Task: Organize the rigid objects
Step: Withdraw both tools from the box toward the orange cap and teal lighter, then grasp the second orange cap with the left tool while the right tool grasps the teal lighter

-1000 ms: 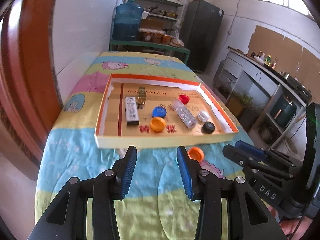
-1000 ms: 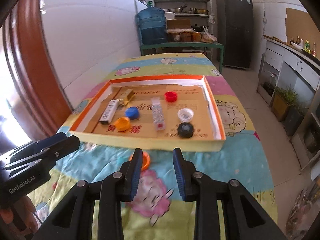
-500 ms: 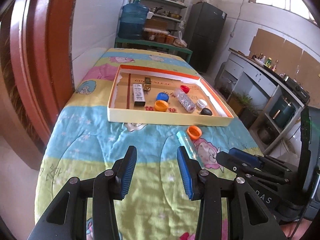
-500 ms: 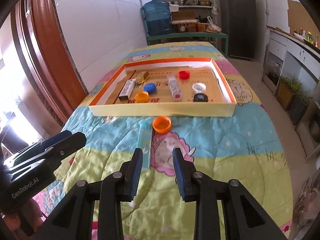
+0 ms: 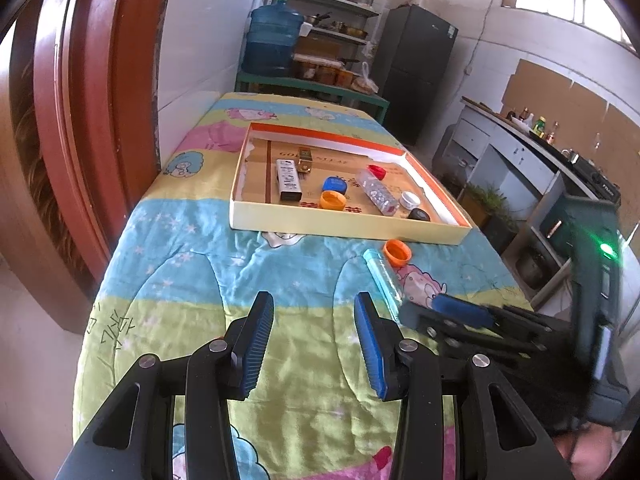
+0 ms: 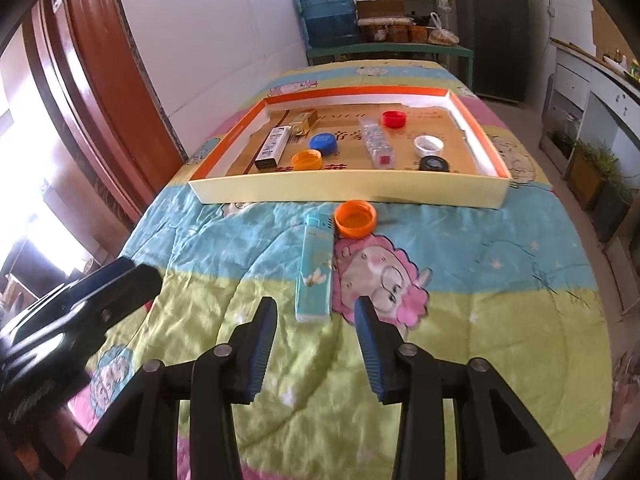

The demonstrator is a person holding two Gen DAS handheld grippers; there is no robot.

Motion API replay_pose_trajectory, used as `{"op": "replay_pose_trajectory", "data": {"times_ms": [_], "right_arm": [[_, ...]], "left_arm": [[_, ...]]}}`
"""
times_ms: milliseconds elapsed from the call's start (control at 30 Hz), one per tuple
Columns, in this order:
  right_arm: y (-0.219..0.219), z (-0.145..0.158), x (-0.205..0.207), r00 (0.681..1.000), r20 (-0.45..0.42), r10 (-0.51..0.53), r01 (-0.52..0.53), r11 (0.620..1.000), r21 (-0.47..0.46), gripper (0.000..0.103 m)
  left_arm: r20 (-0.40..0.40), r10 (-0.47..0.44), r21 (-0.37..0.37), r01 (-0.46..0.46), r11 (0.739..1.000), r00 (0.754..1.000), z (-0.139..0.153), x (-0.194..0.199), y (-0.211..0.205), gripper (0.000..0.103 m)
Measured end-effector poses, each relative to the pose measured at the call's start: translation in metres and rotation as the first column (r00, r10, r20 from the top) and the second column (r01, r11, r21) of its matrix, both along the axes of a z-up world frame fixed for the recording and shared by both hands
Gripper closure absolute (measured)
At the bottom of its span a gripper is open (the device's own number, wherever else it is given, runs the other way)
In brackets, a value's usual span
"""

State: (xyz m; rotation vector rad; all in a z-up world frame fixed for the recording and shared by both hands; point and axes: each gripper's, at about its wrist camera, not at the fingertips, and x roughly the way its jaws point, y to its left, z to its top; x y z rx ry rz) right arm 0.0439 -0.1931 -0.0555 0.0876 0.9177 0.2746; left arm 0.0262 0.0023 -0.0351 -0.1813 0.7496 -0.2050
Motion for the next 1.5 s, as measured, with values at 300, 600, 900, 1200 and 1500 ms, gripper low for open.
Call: {"op": "replay_pose_trajectory", "data": {"times_ms": [300,600,900,1200,1500], "right_arm": [[0.013,-0.017,0.043,0.999,-0.025,0.022,-0.023,0.999,-0.040,0.063],[-0.007,-0.009,0.024,1.000,-0.002,0.031,-0.031,0.999,0.009,0.081],[-0.066,0.012,-0.007,0.992,0.065,-0.107,0.107,0.994,0.003,0.081],[-0.100,0.008,-0.011,0.985,0.061,-0.162,0.158,0.985,0.074,0.081],[-0.107,0.003,-0.006,0.987,0.053,-0.152,0.146,0.984,0.107,0.081]], "left_arm": [[-0.008,-0.011,0.032,0.011,0.999,1.000,-0.001,0.010,-0.007,0.060],[-0.032,-0.110,0.057,0.111,0.992,0.993,-0.001,0.041,-0.041,0.060],[-0.081,-0.242,0.080,0.248,0.965,0.967,-0.020,0.085,-0.110,0.058],[-0.113,-0.194,0.162,0.211,0.964,0.974,-0.038,0.115,-0.132,0.052],[-0.114,-0.148,0.189,0.168,0.967,0.982,-0.045,0.122,-0.128,0.073]]}}
